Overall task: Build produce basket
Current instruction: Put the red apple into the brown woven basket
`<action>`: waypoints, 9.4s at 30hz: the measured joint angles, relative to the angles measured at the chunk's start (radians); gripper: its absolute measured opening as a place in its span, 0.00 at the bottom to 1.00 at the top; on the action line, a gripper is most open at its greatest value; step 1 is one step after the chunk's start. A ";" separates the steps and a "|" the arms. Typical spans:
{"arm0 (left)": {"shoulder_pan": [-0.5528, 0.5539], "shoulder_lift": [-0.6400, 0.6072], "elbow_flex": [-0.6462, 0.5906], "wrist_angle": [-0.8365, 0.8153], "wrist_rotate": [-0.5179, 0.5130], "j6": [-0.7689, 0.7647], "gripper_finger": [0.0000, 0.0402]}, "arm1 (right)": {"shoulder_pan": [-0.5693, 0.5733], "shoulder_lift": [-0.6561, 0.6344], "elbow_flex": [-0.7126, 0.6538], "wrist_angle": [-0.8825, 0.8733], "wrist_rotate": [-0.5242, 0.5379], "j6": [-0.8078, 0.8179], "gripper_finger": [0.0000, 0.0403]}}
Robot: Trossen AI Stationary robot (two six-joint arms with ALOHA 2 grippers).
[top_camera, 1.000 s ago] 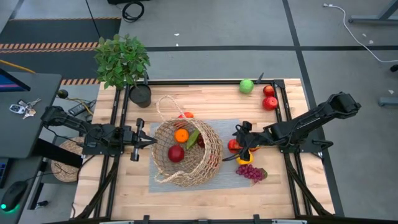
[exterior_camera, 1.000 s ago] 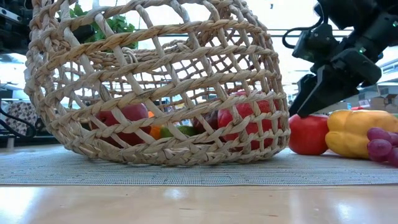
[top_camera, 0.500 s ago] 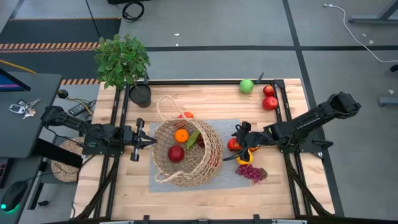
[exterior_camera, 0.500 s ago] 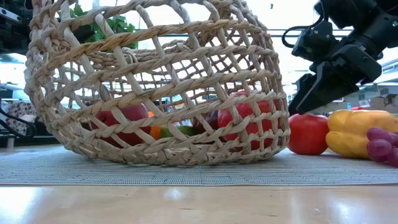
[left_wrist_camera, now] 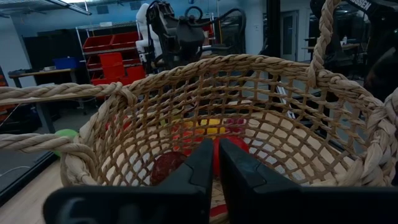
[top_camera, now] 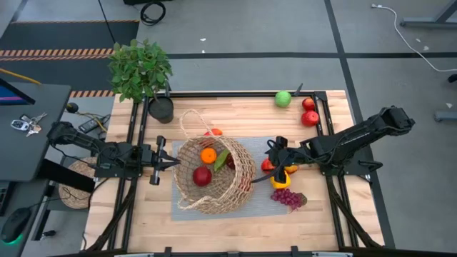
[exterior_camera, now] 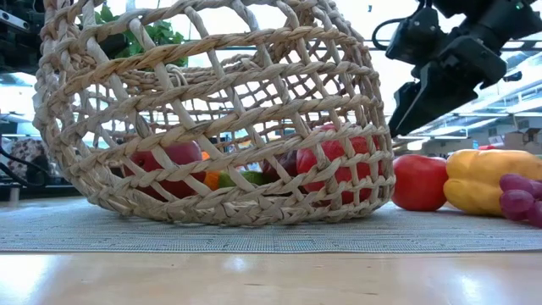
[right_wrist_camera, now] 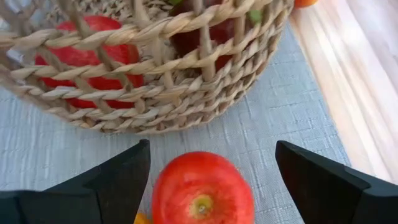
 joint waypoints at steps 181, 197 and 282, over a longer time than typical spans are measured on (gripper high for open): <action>0.000 0.000 0.000 0.000 0.000 0.000 0.07 | 0.036 0.135 0.604 0.315 0.122 -0.218 0.82; 0.000 0.000 0.000 0.000 0.000 0.000 0.07 | 0.146 0.135 0.604 0.337 0.305 -0.392 0.82; 0.000 0.000 0.000 0.000 0.000 0.000 0.08 | 0.260 0.541 0.813 0.355 0.315 -1.072 0.82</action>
